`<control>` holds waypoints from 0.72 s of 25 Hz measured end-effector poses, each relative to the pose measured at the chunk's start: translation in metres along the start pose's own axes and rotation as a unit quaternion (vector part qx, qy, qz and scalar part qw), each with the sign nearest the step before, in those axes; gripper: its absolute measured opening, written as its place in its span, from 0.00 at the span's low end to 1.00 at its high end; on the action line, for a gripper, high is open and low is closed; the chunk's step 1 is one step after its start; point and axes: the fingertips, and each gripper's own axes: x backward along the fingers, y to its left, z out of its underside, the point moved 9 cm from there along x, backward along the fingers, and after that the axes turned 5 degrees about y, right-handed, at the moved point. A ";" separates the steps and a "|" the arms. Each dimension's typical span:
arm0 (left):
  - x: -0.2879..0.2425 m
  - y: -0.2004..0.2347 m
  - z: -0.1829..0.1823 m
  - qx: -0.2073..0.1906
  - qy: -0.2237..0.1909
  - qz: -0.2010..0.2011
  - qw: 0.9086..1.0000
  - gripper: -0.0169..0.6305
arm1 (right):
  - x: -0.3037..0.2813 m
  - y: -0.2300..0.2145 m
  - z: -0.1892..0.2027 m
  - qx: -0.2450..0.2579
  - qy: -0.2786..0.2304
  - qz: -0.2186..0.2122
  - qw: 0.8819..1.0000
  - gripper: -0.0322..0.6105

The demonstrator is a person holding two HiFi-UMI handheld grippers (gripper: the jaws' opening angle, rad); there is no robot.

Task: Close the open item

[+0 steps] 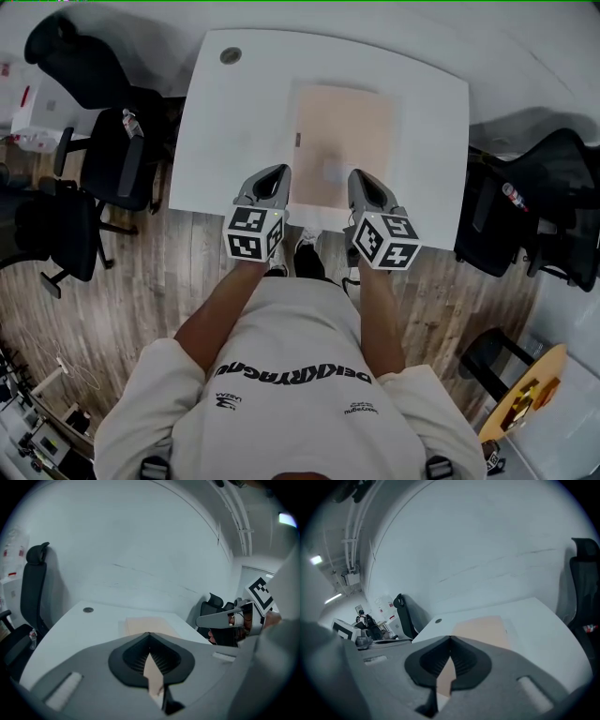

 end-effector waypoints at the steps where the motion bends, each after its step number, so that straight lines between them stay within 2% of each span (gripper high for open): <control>1: 0.003 -0.002 -0.003 -0.003 -0.004 0.001 1.000 0.03 | 0.002 0.002 -0.001 0.002 -0.005 0.000 1.000 0.04; 7: 0.018 -0.014 -0.015 -0.021 -0.025 0.009 0.999 0.03 | 0.018 0.014 -0.011 0.019 -0.043 0.003 0.999 0.04; 18: 0.046 -0.035 -0.038 -0.032 -0.081 0.020 0.996 0.03 | 0.047 0.024 -0.016 0.014 -0.093 0.006 0.996 0.04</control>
